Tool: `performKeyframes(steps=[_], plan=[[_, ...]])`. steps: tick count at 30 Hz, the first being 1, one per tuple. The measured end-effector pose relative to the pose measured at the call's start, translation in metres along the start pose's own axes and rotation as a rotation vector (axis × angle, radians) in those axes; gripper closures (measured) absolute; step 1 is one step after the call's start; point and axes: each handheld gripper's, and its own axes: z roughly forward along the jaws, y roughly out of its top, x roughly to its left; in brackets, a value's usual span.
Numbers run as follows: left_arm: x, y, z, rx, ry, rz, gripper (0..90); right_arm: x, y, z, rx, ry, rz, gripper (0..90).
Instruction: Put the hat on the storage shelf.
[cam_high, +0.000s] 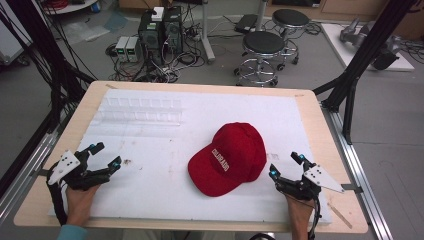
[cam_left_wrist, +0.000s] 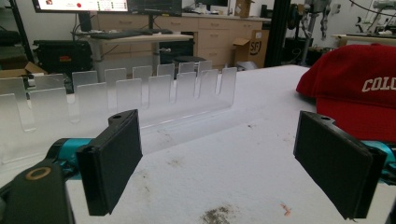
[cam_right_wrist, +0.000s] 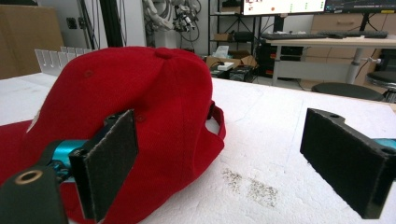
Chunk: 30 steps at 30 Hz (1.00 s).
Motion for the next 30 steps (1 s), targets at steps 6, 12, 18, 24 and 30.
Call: performKeyframes(steps=[6, 12, 18, 24, 30], plan=[[0.0003, 0.0000, -0.0002, 0.000, -0.002, -0.002, 15.5, -0.0001, 0.0001, 0.0001, -0.001, 0.004, -0.002, 10.3], [0.0008, -0.0001, -0.0001, -0.003, 0.004, -0.012, 15.5, -0.0004, 0.0000, -0.0004, -0.007, 0.006, -0.003, 10.3], [0.0005, -0.0001, -0.0001, -0.004, 0.004, -0.011, 15.5, -0.0026, 0.0003, -0.0003, -0.003, 0.026, 0.010, 10.3], [0.0006, -0.0001, -0.0001, -0.003, 0.004, -0.010, 15.5, -0.0034, 0.0005, 0.0000, -0.004, 0.026, 0.018, 10.3], [0.0005, 0.0000, -0.0001, -0.003, 0.004, -0.009, 15.5, -0.0034, 0.0009, 0.0006, 0.004, 0.033, 0.018, 10.2]])
